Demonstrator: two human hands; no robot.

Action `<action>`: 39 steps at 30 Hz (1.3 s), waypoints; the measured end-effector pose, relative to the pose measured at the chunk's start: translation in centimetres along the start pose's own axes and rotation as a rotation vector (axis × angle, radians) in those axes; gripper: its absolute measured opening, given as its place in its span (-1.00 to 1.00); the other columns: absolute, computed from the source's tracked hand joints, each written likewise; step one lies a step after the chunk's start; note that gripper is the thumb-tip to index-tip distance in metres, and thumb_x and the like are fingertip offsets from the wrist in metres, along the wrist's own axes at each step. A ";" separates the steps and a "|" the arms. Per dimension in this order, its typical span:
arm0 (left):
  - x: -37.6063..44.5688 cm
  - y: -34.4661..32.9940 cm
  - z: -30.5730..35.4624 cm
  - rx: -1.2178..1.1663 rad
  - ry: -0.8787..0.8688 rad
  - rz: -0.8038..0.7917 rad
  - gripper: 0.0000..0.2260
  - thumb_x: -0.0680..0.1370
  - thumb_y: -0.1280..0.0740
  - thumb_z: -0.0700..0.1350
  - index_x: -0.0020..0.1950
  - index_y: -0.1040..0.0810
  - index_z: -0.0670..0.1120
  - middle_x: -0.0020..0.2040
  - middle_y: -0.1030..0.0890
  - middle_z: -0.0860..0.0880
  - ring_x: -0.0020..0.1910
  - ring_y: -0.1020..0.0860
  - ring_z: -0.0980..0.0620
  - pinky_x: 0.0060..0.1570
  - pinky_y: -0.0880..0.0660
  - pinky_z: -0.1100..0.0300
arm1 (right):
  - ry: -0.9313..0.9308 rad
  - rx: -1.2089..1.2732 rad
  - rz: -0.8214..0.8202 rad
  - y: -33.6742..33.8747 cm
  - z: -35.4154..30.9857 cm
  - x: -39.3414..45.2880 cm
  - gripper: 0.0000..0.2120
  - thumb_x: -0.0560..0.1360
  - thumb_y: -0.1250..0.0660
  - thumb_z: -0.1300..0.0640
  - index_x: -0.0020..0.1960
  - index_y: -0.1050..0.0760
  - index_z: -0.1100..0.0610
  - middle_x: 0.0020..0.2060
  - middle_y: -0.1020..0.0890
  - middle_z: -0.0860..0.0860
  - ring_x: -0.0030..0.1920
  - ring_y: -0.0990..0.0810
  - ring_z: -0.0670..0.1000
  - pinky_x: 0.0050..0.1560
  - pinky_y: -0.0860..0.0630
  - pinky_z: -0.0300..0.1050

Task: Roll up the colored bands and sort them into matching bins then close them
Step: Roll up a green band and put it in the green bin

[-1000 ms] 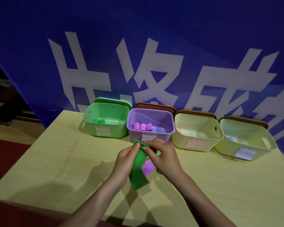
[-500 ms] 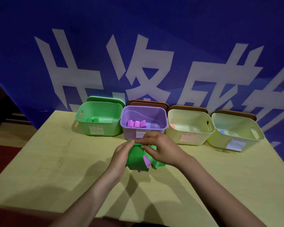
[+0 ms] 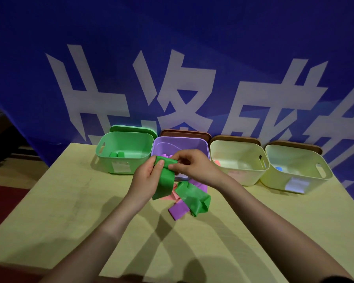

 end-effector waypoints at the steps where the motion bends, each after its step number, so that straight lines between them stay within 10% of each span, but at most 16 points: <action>1: 0.1 0.0 0.1 0.080 -0.071 0.001 -0.79 0.57 -0.18 0.00 -0.16 -0.46 -0.09 -0.29 -0.54 -0.09 -0.29 -0.50 0.03 -0.25 -0.41 0.06 | 0.002 0.017 0.011 0.0 0.1 0.0 -0.92 0.49 -0.40 0.20 -0.06 -0.60 0.23 -0.28 -0.61 0.11 -0.27 -0.54 -0.03 -0.15 -0.51 -0.01; 7: 1.0 0.4 0.2 0.349 -0.327 0.084 -0.78 0.58 -0.16 -0.07 -0.26 -0.26 0.06 -0.46 -0.32 0.02 -0.45 -0.32 0.04 -0.43 -0.20 0.14 | 0.151 -0.024 0.103 -0.2 -0.3 0.4 -0.94 0.49 -0.39 0.23 -0.14 -0.56 0.23 -0.32 -0.58 0.10 -0.32 -0.45 -0.12 -0.25 -0.41 -0.15; 17: 1.6 -0.6 -0.4 -0.465 0.306 0.142 -0.80 0.58 -0.27 -0.05 -0.10 -0.66 -0.07 -0.10 -0.69 -0.15 -0.07 -0.62 -0.10 0.01 -0.48 0.04 | 0.343 -0.165 0.336 0.3 -1.1 0.8 -0.77 0.48 -0.38 0.19 0.12 -0.64 0.17 -0.24 -0.57 -0.07 -0.24 -0.48 -0.19 -0.15 -0.37 -0.41; 26: 0.5 -1.6 -0.7 -0.722 0.393 -0.004 -0.70 0.63 -0.06 -0.15 0.13 -0.54 -0.22 -0.04 -0.65 -0.16 -0.10 -0.63 0.00 -0.19 -0.58 0.22 | 0.344 -0.163 0.341 -1.0 0.3 -1.0 -0.74 0.46 -0.35 0.23 0.13 -0.65 0.11 -0.15 -0.55 -0.02 -0.13 -0.51 -0.17 -0.09 -0.45 -0.34; 39: -2.0 0.7 -2.3 -0.407 0.309 0.033 -0.81 0.62 -0.19 -0.21 0.07 -0.59 -0.09 -0.07 -0.70 -0.01 -0.10 -0.64 0.08 -0.14 -0.53 0.28 | -0.005 0.227 0.119 -4.5 1.3 -1.8 -0.79 0.54 -0.34 0.19 0.16 -0.58 0.08 -0.15 -0.63 -0.05 -0.19 -0.54 -0.19 -0.06 -0.48 -0.25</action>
Point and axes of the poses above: each hand's wrist, its own x-axis towards the middle knuckle, its own y-axis out of the back of the hand, z = x × y, the point moved 3 cm from there along x, towards the middle knuckle
